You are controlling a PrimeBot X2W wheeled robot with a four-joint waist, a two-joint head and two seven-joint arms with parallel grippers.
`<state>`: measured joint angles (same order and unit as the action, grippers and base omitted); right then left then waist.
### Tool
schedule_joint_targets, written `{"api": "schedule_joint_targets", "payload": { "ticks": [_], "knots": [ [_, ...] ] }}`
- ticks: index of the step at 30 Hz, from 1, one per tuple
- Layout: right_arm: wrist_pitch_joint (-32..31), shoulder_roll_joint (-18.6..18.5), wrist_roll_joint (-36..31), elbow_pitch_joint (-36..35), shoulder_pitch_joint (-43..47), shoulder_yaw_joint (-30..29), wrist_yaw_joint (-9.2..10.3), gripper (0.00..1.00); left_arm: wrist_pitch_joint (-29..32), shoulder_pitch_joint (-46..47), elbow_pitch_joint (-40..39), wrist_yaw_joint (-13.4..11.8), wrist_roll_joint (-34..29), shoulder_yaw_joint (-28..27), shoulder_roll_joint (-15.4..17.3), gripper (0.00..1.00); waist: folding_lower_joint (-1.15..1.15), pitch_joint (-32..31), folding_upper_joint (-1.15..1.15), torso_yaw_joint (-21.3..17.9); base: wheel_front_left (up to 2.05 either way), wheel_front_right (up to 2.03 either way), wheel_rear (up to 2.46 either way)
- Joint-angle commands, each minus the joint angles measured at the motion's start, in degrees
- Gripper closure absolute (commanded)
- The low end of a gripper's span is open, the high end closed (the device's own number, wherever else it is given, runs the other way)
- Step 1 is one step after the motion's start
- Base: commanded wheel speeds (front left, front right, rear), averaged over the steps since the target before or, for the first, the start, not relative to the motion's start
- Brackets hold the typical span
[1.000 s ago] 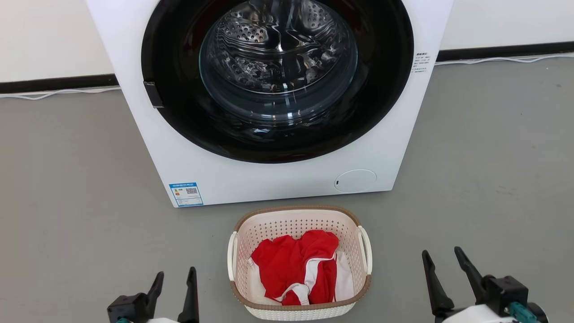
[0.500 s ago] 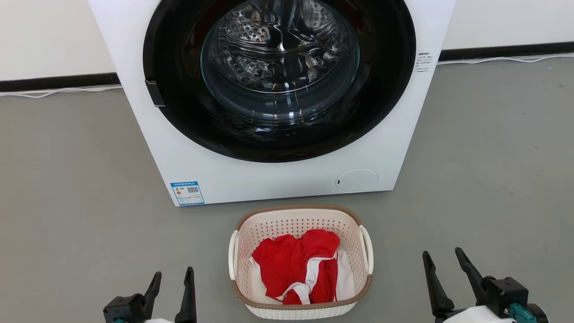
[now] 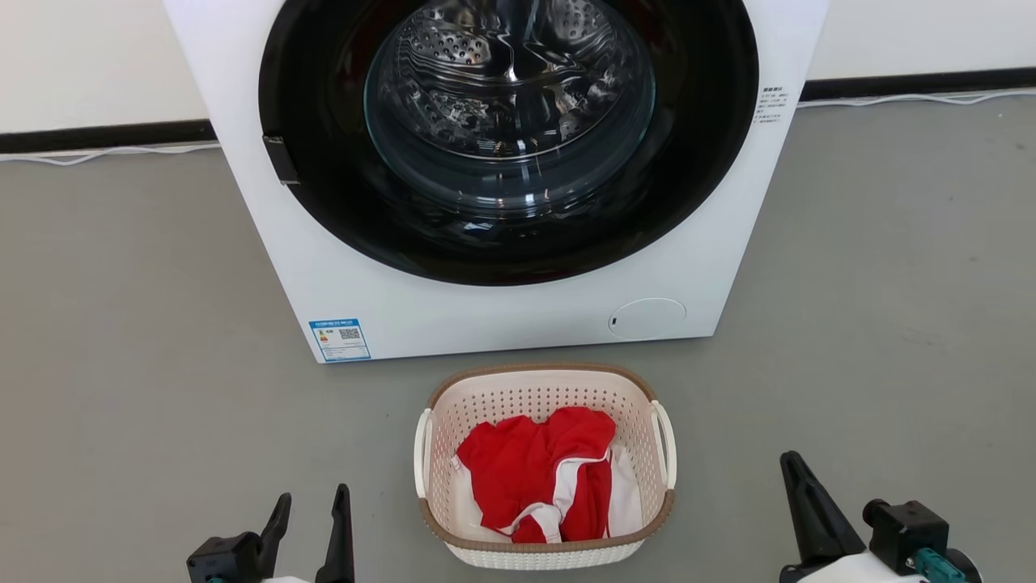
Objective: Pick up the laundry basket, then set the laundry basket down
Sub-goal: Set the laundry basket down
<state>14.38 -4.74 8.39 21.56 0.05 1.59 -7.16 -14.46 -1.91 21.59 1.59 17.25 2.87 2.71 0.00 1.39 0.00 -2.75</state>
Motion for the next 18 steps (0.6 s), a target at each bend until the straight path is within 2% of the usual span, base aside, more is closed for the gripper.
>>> {"api": "schedule_joint_targets", "payload": {
  "ticks": [1,9,18],
  "knots": [
    [0.6,-0.7,0.5,-1.1,-1.1,1.3,-0.33,1.0,-0.5,2.1,-1.2,0.5,-0.4,-1.8,0.2,0.0,0.0,0.5,0.0,0.2,0.0,0.0,0.0],
    [-1.5,-1.0,2.2,6.3,-3.8,5.2,-0.33,1.0,-0.5,4.6,-2.1,0.4,0.6,-0.2,0.2,0.0,0.0,6.0,0.0,1.6,0.0,0.0,0.0],
    [-4.4,-1.2,4.2,19.6,-11.3,7.1,-0.33,1.0,-0.5,10.4,-3.2,0.3,1.8,3.1,0.2,0.0,0.0,16.2,0.0,5.6,0.0,0.0,0.0]
  ]
}}
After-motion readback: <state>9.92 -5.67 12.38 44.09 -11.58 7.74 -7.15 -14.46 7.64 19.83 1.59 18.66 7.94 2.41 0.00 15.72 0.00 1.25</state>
